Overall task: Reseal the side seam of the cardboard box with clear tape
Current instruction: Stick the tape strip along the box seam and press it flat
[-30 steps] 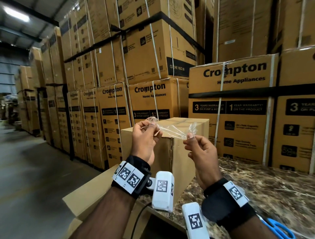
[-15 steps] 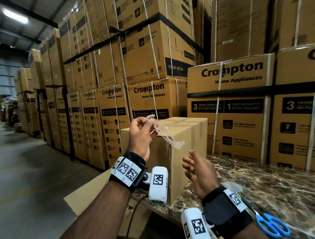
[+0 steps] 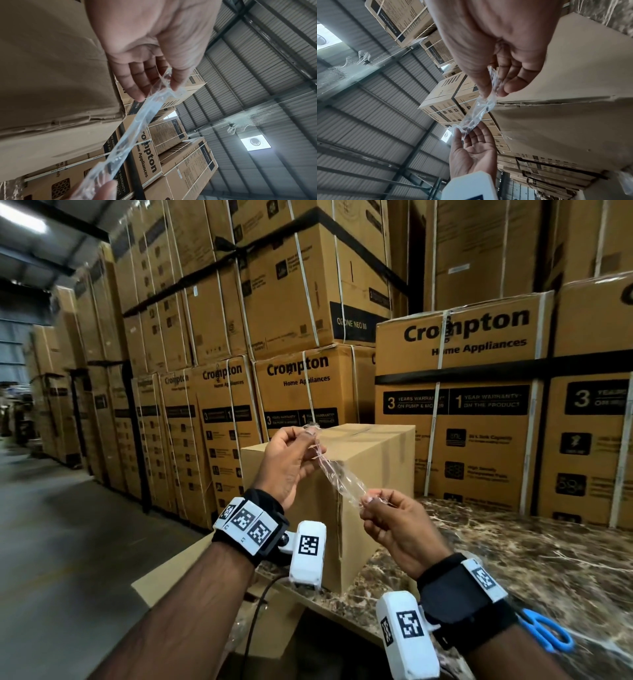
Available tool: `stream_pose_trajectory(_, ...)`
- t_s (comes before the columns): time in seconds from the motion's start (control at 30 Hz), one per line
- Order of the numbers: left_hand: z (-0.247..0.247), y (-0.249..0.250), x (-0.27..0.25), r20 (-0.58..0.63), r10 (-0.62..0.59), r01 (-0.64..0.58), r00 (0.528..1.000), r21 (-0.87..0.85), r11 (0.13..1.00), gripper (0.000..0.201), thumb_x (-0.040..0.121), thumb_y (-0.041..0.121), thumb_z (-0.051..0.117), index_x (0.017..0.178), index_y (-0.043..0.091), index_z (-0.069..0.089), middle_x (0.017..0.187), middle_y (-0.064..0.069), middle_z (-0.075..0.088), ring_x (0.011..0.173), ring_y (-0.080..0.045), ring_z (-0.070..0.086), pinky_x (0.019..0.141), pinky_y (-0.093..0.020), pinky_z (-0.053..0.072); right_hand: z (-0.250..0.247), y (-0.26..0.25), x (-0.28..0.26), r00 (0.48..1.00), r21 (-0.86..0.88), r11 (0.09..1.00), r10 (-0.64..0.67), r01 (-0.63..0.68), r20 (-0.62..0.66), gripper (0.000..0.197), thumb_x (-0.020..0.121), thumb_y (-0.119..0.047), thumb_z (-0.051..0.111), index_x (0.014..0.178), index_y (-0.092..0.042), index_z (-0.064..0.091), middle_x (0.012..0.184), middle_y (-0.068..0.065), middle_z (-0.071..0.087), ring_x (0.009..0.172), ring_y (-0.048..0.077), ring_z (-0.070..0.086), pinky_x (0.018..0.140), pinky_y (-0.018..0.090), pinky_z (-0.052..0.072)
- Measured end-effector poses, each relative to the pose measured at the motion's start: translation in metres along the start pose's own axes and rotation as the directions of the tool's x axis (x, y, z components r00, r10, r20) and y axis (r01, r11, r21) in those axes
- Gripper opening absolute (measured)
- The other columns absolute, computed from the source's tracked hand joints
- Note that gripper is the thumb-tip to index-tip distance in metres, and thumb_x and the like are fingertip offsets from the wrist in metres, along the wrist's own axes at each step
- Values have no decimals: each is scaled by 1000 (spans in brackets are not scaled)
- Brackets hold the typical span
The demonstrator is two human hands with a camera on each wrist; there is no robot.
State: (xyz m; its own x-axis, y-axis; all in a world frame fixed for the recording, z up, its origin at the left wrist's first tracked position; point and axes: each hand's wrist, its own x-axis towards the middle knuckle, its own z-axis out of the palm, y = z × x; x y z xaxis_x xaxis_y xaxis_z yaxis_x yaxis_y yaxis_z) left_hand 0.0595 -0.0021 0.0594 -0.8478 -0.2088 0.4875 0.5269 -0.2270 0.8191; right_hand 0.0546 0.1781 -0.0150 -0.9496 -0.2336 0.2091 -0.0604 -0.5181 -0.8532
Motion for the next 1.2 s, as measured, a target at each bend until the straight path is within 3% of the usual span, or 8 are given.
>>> stream_pose_trajectory(0.17, -6, 0, 3, -37, 15, -12, 999, 83, 996, 9, 93, 17, 59, 88, 19, 53, 95, -5, 65, 79, -12, 62, 71, -28, 54, -3, 8, -2, 1000, 14, 1000, 2, -2, -21, 22, 84, 0, 66, 106, 1, 62, 83, 12, 66, 68, 15, 65, 62, 22, 57)
stream_pose_trajectory(0.3, -11, 7, 8, -26, 19, -16, 999, 130, 991, 11, 92, 15, 62, 85, 17, 54, 103, -10, 64, 77, -11, 60, 69, -26, 52, -4, 14, -3, 999, 22, 1000, 2, -1, -32, 27, 80, -2, 70, 106, 0, 62, 84, 12, 69, 70, 16, 67, 63, 23, 58)
stream_pose_trajectory(0.43, -12, 12, 9, -15, 7, -5, 1000, 138, 990, 10, 90, 12, 63, 93, 15, 54, 95, -4, 65, 77, -11, 62, 67, -25, 57, -4, 17, -3, 999, 34, 999, -6, 7, -31, 24, 81, -5, 68, 103, 0, 62, 83, 10, 67, 71, 15, 65, 66, 25, 57)
stream_pose_trajectory(0.6, -20, 19, 14, 16, -46, 41, 999, 204, 978, 35, 88, 12, 65, 121, 13, 53, 101, -7, 69, 80, -13, 67, 71, -27, 58, -4, 22, -6, 998, 13, 999, -33, 34, -53, 18, 82, -4, 67, 100, -1, 62, 82, 8, 64, 73, 15, 62, 73, 28, 55)
stream_pose_trajectory(0.73, -23, 18, 18, 65, -38, 13, 997, 353, 935, 24, 91, 17, 63, 112, 4, 64, 96, -8, 67, 78, -14, 61, 66, -23, 55, -3, 21, -6, 993, -67, 995, -85, 80, -80, 16, 84, -2, 67, 99, -6, 63, 82, 8, 63, 73, 16, 59, 73, 30, 53)
stream_pose_trajectory(0.97, -27, 20, 21, 76, 6, -38, 997, 426, 904, 25, 91, 21, 64, 107, 1, 64, 82, -2, 62, 74, -11, 59, 68, -26, 54, 0, 25, -6, 987, -146, 985, -111, 94, -117, 13, 85, -3, 67, 97, -3, 66, 81, 9, 64, 73, 17, 60, 74, 31, 54)
stream_pose_trajectory(1.1, -23, 20, 22, 59, 60, -80, 996, 430, 899, 15, 94, 21, 61, 98, 8, 66, 82, 0, 59, 73, -10, 56, 67, -25, 52, 5, 28, -7, 993, -117, 991, -69, 58, -96, 9, 87, -4, 65, 96, -4, 66, 84, 9, 64, 81, 18, 60, 81, 32, 53)
stream_pose_trajectory(1.2, -17, 19, 23, 44, 99, -109, 994, 429, 897, 10, 95, 17, 59, 92, 11, 65, 83, -3, 59, 70, -8, 54, 65, -23, 50, 6, 31, -8, 995, -89, 995, -42, 34, -93, 15, 88, -4, 64, 102, 2, 65, 79, 9, 65, 74, 16, 60, 75, 28, 53)
